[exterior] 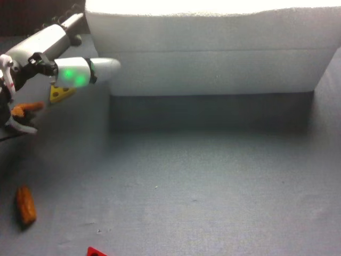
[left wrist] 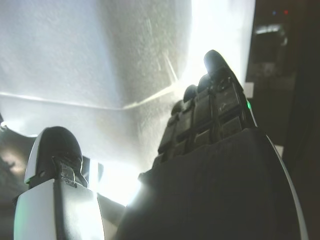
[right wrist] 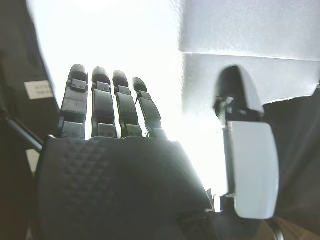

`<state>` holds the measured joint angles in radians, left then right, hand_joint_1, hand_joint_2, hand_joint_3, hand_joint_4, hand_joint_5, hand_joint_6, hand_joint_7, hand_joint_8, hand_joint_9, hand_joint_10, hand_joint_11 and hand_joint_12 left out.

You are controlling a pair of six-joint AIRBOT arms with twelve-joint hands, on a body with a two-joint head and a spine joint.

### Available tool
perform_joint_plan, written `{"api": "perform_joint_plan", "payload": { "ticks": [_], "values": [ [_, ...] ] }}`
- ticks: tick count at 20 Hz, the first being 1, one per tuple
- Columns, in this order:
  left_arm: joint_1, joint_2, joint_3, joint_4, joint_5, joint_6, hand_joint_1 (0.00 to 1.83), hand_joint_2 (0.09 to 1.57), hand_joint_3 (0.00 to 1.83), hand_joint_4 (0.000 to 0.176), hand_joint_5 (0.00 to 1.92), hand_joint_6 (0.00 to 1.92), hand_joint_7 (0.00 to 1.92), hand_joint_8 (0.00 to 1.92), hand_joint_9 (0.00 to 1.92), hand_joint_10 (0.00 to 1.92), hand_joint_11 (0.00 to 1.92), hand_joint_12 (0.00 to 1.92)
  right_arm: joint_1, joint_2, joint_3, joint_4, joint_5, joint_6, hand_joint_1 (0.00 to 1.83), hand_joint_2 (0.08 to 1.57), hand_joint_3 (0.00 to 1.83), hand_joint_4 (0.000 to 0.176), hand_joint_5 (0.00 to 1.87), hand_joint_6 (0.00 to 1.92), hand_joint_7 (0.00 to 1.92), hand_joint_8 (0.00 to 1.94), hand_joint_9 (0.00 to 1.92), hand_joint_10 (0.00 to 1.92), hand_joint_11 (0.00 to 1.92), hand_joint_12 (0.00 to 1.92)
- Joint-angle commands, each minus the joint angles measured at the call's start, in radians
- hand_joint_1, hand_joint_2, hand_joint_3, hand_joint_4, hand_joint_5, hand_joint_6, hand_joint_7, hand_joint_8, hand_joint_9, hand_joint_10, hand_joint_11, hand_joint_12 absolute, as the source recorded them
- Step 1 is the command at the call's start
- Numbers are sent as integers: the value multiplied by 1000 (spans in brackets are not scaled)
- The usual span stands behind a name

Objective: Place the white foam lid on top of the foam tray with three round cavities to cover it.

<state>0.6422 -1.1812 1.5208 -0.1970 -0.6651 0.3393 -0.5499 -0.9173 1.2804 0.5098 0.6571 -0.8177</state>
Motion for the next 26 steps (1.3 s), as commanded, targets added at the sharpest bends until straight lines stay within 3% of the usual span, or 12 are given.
{"api": "perform_joint_plan", "payload": {
  "ticks": [1,3,6,8,10,13,15,16,24,26],
  "values": [
    [5,22,-3,-20,-131,2,435,1057,1,7,0,0,0,0,0,0,0,811,-4,27,-1,8,126,-4,627,1152,0,0,0,0,0,0,0,0,0,0],
    [27,38,-18,-34,-148,6,432,1053,0,20,0,0,0,0,0,0,0,823,-26,39,-15,13,134,-4,589,1154,0,0,0,0,0,0,0,0,0,0],
    [63,73,-52,-38,-181,12,431,1060,2,5,0,0,0,0,0,0,0,823,-68,55,-47,12,148,-7,615,1151,0,0,0,0,0,0,0,0,0,0],
    [90,102,-83,-32,-213,13,439,1053,0,6,0,0,0,0,0,0,0,870,-98,66,-70,5,165,-7,578,1150,0,0,0,0,0,0,0,0,0,0],
    [118,132,-121,-19,-250,13,433,1070,1,3,0,0,0,0,0,0,0,708,-110,81,-100,-27,178,-6,497,1148,0,0,0,0,0,0,0,0,0,0],
    [164,182,-178,0,-312,13,437,1075,1,0,0,0,0,0,0,0,0,422,-120,100,-148,-97,200,-2,526,1194,12,0,0,0,0,0,0,0,0,0],
    [187,213,-214,26,-342,9,435,1117,3,0,0,0,0,0,0,0,0,50,-137,112,-180,-135,228,14,557,1222,21,0,0,0,0,0,0,0,0,0],
    [199,227,-235,39,-362,8,418,1128,5,0,0,0,0,0,0,0,0,1,-154,121,-199,-155,249,26,557,1254,28,0,0,0,0,0,0,0,9,4],
    [250,244,-299,83,-440,-20,425,1131,3,0,0,0,0,0,0,0,0,0,-308,159,-284,-157,412,88,439,1283,14,0,0,0,0,0,0,0,5,26],
    [257,252,-321,119,-451,-32,434,1137,4,0,0,0,0,0,0,0,0,0,-343,170,-307,-159,458,104,449,1262,0,0,0,0,0,0,0,0,0,183]
  ]
}}
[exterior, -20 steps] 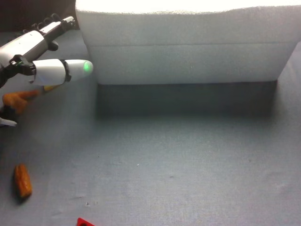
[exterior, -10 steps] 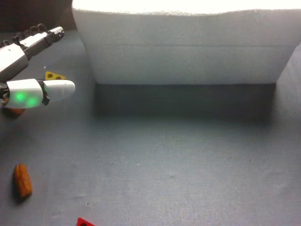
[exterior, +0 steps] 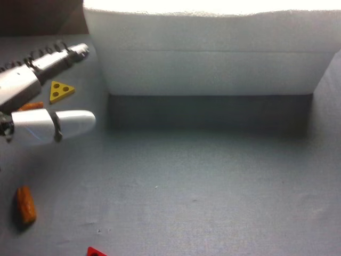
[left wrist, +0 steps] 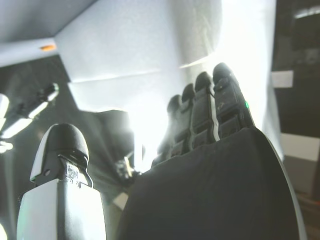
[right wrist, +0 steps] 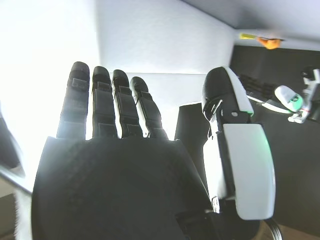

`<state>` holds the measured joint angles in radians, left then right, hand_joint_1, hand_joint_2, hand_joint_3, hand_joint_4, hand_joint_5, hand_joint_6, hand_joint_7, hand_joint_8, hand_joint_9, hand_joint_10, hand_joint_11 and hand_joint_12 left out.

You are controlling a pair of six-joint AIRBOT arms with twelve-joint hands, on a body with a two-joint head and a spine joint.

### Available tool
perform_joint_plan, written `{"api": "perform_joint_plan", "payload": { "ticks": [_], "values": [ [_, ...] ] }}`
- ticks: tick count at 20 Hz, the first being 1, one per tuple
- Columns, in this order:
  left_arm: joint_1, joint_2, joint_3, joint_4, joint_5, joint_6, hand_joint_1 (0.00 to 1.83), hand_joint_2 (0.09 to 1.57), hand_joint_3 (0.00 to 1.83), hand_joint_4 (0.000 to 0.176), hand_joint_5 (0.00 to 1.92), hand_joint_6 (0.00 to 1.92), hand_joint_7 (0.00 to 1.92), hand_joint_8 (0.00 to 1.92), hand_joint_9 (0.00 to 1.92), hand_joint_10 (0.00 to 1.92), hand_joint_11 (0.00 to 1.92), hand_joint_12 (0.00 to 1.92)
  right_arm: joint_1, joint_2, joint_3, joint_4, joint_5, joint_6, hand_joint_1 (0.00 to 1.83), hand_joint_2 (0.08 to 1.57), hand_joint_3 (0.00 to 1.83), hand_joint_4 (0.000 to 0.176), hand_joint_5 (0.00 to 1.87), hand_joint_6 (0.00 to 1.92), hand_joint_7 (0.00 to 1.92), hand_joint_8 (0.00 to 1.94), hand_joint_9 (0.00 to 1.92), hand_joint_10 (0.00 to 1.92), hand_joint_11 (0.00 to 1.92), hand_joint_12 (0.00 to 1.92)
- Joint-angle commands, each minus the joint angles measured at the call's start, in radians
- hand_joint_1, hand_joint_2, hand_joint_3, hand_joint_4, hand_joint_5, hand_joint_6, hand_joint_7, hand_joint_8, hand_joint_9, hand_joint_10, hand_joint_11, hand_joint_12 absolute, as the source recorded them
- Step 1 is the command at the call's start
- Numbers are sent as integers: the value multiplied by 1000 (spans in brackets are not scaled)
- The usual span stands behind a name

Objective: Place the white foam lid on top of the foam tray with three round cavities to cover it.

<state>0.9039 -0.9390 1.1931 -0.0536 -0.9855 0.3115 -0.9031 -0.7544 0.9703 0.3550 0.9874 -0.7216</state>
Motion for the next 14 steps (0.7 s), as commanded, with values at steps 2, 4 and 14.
{"api": "perform_joint_plan", "payload": {
  "ticks": [2,4,14],
  "values": [
    [2,10,-12,3,-143,-17,439,1129,0,0,0,0,0,0,0,0,0,0,-19,18,-16,-19,164,24,425,1243,0,0,0,0,0,0,0,0,0,342],
    [9,9,-25,11,-161,-22,415,1127,0,0,0,0,0,0,0,0,0,0,-44,23,-29,-24,194,35,439,1236,0,0,0,0,0,0,0,0,0,130],
    [-27,-25,-45,147,-156,-93,353,1143,6,13,0,0,0,0,0,0,0,0,-64,15,-50,-96,225,75,504,1354,13,0,0,0,0,0,0,0,0,650]
  ]
}}
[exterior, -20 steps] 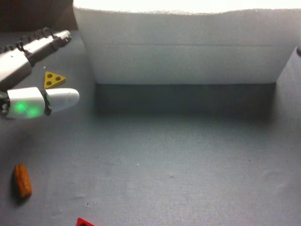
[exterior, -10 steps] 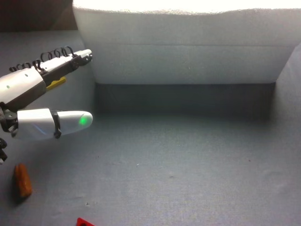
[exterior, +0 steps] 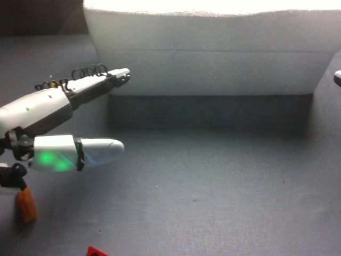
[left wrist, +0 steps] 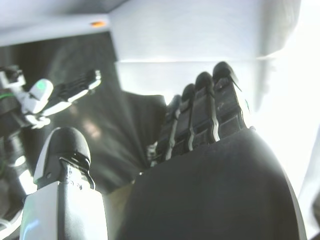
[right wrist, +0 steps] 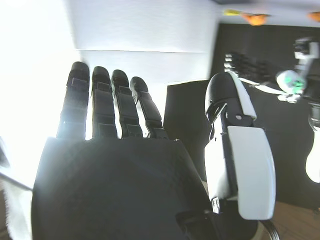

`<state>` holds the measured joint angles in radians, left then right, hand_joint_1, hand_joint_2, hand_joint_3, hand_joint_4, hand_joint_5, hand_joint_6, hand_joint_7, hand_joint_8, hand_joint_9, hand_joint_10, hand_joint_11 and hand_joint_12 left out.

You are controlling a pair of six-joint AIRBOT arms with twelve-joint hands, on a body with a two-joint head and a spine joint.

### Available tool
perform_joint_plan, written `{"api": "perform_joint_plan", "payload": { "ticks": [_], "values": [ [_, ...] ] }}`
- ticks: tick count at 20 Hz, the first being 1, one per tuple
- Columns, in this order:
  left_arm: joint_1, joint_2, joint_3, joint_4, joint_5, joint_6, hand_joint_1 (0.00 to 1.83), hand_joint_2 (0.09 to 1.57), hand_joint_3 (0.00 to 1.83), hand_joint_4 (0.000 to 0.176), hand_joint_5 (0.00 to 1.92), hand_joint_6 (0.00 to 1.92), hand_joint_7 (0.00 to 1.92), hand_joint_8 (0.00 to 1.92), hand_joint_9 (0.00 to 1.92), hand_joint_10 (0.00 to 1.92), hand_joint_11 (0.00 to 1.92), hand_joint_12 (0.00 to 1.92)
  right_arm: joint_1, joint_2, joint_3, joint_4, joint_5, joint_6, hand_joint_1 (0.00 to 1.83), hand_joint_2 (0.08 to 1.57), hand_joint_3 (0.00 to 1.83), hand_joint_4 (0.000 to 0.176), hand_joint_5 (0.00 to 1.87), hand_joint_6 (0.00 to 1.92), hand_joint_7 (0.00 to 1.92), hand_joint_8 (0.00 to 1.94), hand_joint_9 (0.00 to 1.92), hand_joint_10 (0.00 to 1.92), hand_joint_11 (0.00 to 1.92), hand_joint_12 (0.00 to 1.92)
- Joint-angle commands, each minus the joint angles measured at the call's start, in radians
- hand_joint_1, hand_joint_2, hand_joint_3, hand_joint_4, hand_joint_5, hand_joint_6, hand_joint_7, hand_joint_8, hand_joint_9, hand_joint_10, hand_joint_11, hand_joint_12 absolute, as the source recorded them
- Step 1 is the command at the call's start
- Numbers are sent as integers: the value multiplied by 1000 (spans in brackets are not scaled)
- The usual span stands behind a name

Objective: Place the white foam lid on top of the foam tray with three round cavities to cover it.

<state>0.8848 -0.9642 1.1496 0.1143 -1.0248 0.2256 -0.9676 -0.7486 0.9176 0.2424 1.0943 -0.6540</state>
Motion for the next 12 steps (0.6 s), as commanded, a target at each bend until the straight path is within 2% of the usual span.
{"api": "perform_joint_plan", "payload": {
  "ticks": [1,5,6,7,9,11,12],
  "values": [
    [-14,-4,-1,-10,-113,-13,372,1144,6,0,0,0,0,0,0,0,0,0,1,7,3,15,119,9,478,1343,4,0,0,0,0,0,0,0,0,531],
    [-32,-22,3,30,-103,-37,348,1143,4,5,0,0,0,0,0,0,0,0,1,-6,8,-1,119,20,447,1296,0,0,0,0,0,0,0,0,0,261],
    [-37,-27,5,39,-101,-44,326,1143,4,3,0,0,0,0,0,0,0,0,1,-8,10,-2,119,22,438,1284,0,0,0,0,0,0,0,0,0,242],
    [-39,-30,4,44,-102,-47,304,1136,0,4,0,0,0,0,0,0,0,0,1,-11,14,-2,119,24,429,1265,0,0,0,0,0,0,0,0,0,365],
    [-45,-37,5,53,-104,-54,298,1137,1,4,0,0,0,0,0,0,0,0,1,-17,19,-3,121,27,416,1255,0,0,0,0,0,0,0,0,0,456],
    [-58,-45,8,80,-93,-68,297,1143,3,0,0,0,0,0,0,0,0,0,1,-19,19,-11,123,34,419,1288,5,0,0,0,0,0,0,0,0,431],
    [-65,-50,11,93,-88,-76,308,1149,5,4,0,0,0,0,0,0,0,0,1,-19,19,-16,123,37,458,1288,3,0,0,0,0,0,0,0,0,429]
  ]
}}
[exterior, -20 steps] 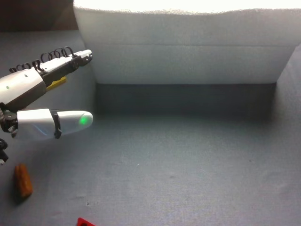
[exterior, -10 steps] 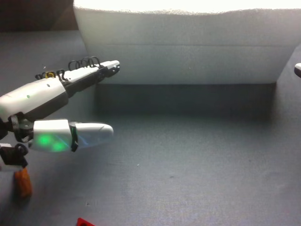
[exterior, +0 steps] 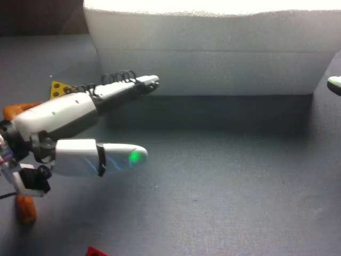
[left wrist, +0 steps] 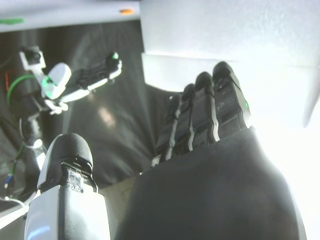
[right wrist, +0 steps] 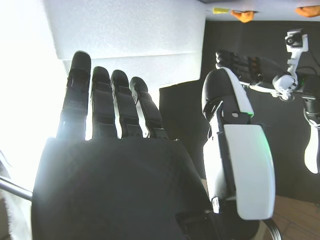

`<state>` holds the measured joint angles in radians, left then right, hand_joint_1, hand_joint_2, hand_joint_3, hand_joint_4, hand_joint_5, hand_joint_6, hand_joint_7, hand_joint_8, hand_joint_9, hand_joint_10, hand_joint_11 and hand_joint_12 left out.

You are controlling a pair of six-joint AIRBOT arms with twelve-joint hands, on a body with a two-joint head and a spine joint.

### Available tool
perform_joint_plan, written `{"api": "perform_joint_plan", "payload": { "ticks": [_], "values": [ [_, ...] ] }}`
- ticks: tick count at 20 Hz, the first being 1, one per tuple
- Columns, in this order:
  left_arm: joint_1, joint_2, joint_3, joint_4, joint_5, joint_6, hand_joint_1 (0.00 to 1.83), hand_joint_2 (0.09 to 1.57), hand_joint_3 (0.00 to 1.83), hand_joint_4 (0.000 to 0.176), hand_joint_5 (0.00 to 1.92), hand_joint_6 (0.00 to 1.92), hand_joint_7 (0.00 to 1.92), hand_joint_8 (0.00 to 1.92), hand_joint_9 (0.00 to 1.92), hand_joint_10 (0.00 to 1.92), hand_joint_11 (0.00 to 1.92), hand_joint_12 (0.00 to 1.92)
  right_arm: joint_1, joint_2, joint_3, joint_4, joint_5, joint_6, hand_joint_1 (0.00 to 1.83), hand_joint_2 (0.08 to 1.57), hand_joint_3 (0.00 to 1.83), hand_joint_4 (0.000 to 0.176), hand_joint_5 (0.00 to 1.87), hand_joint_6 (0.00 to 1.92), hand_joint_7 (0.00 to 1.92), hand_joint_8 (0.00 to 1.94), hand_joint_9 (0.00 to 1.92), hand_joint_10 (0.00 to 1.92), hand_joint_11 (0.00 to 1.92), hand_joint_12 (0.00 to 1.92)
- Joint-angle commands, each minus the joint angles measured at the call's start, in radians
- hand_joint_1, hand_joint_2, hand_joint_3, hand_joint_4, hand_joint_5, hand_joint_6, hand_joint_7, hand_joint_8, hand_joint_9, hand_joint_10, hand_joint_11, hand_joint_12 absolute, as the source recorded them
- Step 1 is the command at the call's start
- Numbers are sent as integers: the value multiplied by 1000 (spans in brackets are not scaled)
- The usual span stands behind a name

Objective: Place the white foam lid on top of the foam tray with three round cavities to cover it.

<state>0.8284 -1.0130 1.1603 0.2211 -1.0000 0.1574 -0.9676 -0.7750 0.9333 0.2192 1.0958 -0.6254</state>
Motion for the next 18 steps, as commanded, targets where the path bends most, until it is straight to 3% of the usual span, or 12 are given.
{"api": "perform_joint_plan", "payload": {
  "ticks": [1,3,6,9,12,14,15,16,18],
  "values": [
    [-12,-3,1,-2,-109,-14,325,1151,6,20,0,0,0,0,0,0,0,0,1,7,1,-4,122,12,492,1273,0,0,0,0,0,0,0,0,0,598],
    [-17,-3,2,13,-106,-22,328,1154,5,36,0,0,0,0,0,0,0,0,1,10,-4,-25,121,18,479,1269,0,0,0,0,0,0,0,0,0,882],
    [-33,-7,2,36,-103,-30,333,1153,4,24,0,0,0,0,0,0,0,0,1,16,-19,-63,121,27,452,1288,2,0,0,0,0,0,16,9,0,1018],
    [-45,-17,5,47,-103,-36,336,1164,7,0,0,0,0,0,0,0,0,0,2,13,-23,-86,122,36,402,1211,0,0,0,0,0,0,2,1,0,781],
    [-52,-26,9,48,-104,-40,377,1173,8,0,0,0,0,0,0,0,0,0,5,5,-24,-100,123,45,385,1186,0,0,0,0,0,0,6,3,0,763],
    [-56,-32,11,50,-104,-42,362,1180,9,1,0,0,0,0,0,0,0,0,6,4,-24,-102,126,46,482,1225,1,0,0,0,0,0,0,0,0,514],
    [-57,-33,11,52,-105,-44,350,1181,9,17,0,0,0,0,0,0,0,0,6,2,-24,-102,127,47,496,1236,6,0,0,0,0,0,0,0,0,490],
    [-59,-33,11,53,-107,-44,347,1181,8,21,0,0,0,0,0,0,0,0,6,2,-24,-102,129,47,493,1242,4,0,0,0,0,0,0,0,0,572],
    [-61,-33,11,54,-109,-44,393,1177,5,15,0,0,0,0,0,0,0,0,6,2,-25,-103,133,47,518,1247,1,0,0,0,0,0,0,0,0,342]
  ]
}}
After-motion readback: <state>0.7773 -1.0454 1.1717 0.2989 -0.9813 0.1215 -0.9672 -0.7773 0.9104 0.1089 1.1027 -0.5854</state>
